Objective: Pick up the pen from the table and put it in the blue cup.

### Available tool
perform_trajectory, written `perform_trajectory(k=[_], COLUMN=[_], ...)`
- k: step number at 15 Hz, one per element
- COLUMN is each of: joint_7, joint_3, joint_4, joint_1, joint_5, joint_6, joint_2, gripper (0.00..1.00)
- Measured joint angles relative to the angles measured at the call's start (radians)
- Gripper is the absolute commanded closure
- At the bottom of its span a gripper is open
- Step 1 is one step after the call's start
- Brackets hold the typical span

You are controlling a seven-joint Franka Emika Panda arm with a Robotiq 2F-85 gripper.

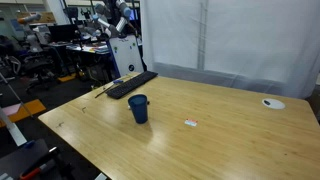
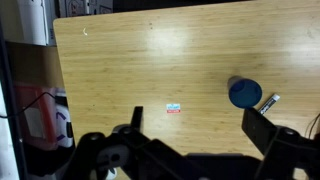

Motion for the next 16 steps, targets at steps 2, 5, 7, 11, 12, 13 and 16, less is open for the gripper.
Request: perform_trajectory(k=[2,5,7,11,12,13,16], joint_7=[0.0,0.044,0.107,0.246,0.277,0.303,0.351], joint_3=[0.0,0.003,0.017,0.052,0.058,0.064,0.081], joint_4=[0.001,-0.015,-0.034,-0.056,-0.061,-0.069,-0.107], joint_1=[0.0,0.011,0.025,0.051,0.054,0.056,0.06], joint_5=[0.0,0.025,0.064,0.156,0.175,0.19,0.213], joint_6=[0.0,0.001,0.001,0.017,0.032,0.057,0.15], joint_2=[-0.001,0.003,0.008,0.021,0.024,0.026,0.044], gripper=[0.0,0.0,0.0,0.0,0.0,0.0,0.0])
